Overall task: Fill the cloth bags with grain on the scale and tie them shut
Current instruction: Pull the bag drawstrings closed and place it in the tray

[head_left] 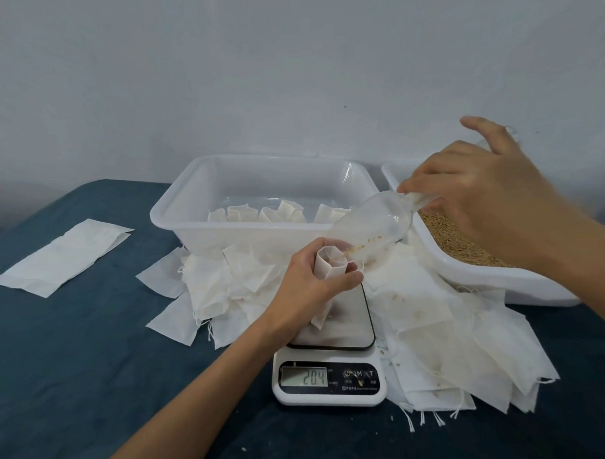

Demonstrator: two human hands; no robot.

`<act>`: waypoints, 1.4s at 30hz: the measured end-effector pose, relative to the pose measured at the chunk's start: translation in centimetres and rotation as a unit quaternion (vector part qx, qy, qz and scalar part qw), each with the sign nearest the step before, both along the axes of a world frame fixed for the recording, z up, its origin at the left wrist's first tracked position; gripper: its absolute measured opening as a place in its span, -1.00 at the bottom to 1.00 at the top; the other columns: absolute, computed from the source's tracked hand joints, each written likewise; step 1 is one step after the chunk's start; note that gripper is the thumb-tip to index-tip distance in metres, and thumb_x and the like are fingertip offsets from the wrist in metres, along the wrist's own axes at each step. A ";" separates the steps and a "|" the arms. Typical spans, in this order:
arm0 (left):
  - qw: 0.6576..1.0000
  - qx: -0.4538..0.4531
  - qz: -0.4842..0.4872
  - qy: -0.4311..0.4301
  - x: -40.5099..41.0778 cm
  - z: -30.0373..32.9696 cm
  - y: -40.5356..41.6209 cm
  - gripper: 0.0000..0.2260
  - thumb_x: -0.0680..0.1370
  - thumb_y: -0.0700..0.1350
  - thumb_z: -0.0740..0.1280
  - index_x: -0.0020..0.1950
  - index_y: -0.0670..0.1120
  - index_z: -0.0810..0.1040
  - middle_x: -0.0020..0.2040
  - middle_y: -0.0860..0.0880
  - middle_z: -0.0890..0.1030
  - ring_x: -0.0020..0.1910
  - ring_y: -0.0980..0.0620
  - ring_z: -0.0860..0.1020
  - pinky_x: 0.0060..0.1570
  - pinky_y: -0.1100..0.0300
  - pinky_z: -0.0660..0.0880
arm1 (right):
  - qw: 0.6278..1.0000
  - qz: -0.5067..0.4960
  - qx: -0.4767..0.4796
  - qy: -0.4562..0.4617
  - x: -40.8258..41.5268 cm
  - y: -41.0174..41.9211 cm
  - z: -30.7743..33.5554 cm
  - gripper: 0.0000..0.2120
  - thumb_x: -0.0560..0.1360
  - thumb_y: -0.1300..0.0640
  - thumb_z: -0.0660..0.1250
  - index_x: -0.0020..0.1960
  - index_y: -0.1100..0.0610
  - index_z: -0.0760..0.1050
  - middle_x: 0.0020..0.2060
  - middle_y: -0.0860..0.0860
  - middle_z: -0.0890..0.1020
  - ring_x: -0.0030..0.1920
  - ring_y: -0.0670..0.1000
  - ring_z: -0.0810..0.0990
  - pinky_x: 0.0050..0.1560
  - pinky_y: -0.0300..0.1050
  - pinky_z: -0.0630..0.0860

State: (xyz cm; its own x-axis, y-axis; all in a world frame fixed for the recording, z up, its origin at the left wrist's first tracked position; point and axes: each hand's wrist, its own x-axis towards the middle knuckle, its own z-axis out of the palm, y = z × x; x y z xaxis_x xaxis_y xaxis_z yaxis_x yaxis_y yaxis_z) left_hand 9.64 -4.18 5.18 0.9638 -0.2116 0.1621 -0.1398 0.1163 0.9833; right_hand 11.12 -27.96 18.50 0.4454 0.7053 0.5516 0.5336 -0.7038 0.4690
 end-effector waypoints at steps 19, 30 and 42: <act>1.000 -0.008 -0.002 0.021 -0.1 0.4 0.2 -0.75 0.53 -0.28 0.51 0.18 -0.14 0.62 -0.13 -0.10 0.68 -0.08 0.02 0.65 -0.04 0.21 0.54 | 0.998 0.021 0.057 -0.022 0.0 -0.8 -0.8 -0.71 0.42 0.34 0.52 0.09 0.10 0.66 -0.03 0.00 0.69 0.00 0.16 0.62 0.50 0.29 0.11; 0.988 0.130 0.031 -0.080 0.2 -0.5 -0.6 -0.78 0.74 -0.11 0.20 0.12 -0.07 0.64 -0.07 -0.05 0.73 -0.25 0.22 0.62 -0.10 0.23 0.49 | 0.844 -0.331 0.306 0.290 6.7 -8.7 -7.6 -0.76 0.50 0.14 0.49 0.11 0.08 0.51 -0.05 0.01 0.62 -0.10 0.03 0.57 -0.09 -0.03 0.50; 0.975 0.036 0.185 -0.114 5.5 5.8 5.3 -0.74 0.77 -0.10 0.16 0.17 -0.13 0.64 -0.01 -0.08 0.72 0.02 0.05 0.65 0.00 0.14 0.55 | 0.802 -0.447 0.171 0.358 7.6 -9.7 -9.3 -0.93 0.51 0.15 0.43 -0.06 0.16 0.60 -0.19 0.06 0.66 -0.19 0.03 0.62 -0.06 -0.03 0.62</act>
State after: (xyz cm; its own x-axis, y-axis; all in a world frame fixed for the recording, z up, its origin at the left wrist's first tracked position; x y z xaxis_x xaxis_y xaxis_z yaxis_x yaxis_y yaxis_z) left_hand 15.16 1.14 10.95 0.9167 0.1259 0.3792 -0.3755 -0.0525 0.9253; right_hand 18.73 -37.71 9.15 0.9775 -0.2094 0.0231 -0.2086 -0.9774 -0.0344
